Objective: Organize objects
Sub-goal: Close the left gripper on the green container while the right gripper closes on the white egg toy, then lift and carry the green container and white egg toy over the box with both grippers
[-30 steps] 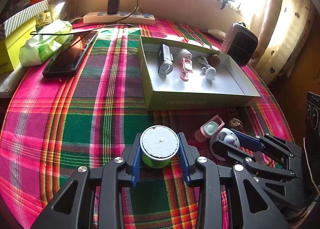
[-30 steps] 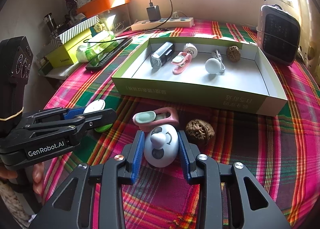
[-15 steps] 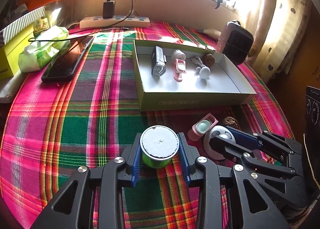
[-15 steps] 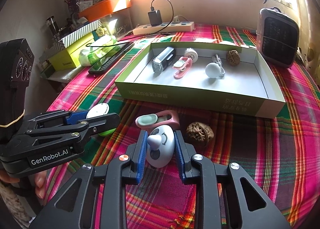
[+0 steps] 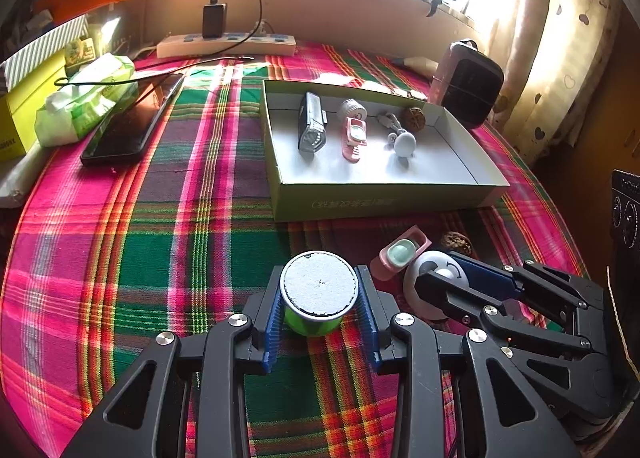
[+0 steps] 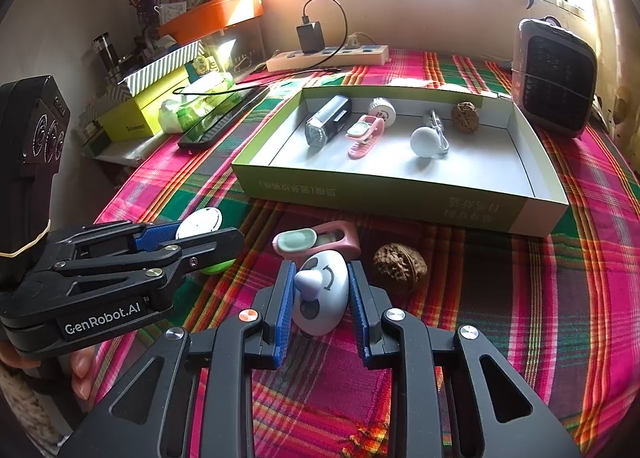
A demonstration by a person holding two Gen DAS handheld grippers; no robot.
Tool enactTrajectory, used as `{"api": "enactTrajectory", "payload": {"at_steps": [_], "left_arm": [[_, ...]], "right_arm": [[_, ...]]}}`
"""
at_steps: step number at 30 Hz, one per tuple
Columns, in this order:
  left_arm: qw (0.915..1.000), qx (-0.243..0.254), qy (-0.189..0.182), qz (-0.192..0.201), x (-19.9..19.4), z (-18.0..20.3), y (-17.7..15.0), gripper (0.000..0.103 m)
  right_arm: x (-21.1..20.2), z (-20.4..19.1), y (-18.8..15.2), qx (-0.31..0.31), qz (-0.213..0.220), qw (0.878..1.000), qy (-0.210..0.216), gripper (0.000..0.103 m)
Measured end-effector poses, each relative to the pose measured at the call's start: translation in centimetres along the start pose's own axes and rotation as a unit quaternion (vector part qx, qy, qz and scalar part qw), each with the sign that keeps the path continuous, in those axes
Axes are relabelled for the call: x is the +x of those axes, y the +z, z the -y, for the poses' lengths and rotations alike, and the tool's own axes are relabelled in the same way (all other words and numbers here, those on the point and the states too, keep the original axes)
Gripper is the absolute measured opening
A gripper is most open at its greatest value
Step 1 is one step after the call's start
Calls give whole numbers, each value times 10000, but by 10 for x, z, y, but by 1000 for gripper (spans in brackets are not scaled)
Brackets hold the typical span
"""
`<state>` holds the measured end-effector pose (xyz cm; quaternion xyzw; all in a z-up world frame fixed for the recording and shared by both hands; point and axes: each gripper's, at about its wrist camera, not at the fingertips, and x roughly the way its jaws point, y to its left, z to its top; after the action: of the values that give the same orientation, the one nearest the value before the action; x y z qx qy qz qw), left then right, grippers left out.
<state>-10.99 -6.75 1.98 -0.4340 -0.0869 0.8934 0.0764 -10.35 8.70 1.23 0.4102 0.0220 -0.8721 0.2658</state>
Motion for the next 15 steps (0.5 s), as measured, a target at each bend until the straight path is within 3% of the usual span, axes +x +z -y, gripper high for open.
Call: {"api": "enactTrajectory", "payload": {"at_steps": [15], "left_arm": [[10000, 60, 19, 49, -5, 3, 2, 31]], "right_arm": [[-6, -1, 0, 29, 76, 9999, 98, 27]]}}
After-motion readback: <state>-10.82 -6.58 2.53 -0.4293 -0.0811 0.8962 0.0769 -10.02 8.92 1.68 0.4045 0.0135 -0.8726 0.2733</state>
